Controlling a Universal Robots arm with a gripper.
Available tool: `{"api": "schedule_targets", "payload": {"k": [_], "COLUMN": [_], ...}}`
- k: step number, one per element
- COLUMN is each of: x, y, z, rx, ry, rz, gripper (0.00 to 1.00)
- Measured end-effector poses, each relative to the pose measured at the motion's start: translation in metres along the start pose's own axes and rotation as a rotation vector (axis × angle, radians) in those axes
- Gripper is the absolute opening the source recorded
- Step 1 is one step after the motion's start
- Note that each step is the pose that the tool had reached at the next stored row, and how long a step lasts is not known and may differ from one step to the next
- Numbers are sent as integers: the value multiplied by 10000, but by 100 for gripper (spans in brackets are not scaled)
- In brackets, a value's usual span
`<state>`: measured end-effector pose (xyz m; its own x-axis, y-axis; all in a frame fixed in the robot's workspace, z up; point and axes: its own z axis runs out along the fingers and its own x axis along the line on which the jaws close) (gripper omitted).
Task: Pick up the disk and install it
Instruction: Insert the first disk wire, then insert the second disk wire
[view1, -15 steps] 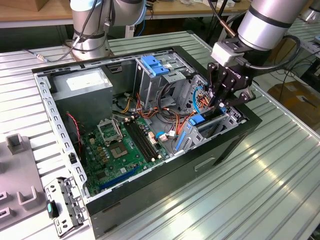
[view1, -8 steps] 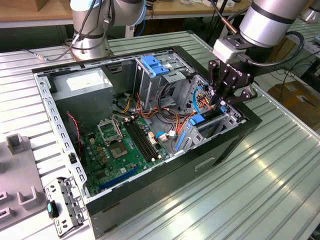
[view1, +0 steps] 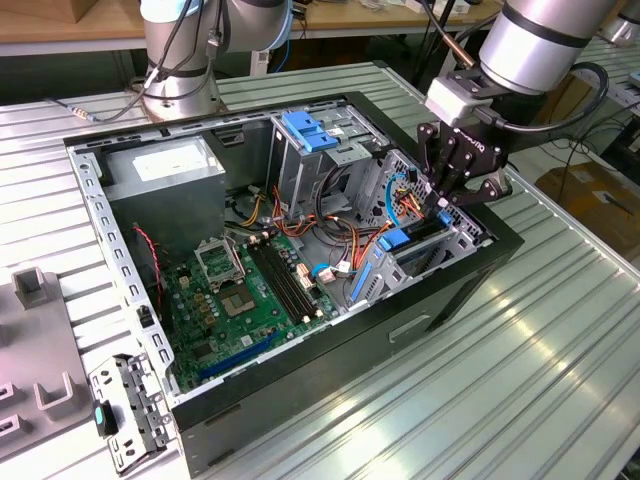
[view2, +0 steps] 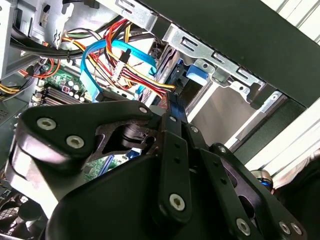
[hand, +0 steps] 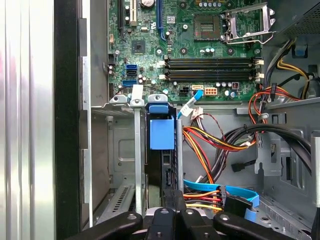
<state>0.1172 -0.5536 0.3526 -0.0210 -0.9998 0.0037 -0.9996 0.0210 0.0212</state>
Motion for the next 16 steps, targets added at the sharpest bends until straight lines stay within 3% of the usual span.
{"api": "schedule_targets", "payload": {"k": [10,16], "x": [0,2], "y": [3,78], "z": [-5,-3], "rx": [0,0], "ry": [1,0], "rz": [0,0], "gripper": [11,11]}}
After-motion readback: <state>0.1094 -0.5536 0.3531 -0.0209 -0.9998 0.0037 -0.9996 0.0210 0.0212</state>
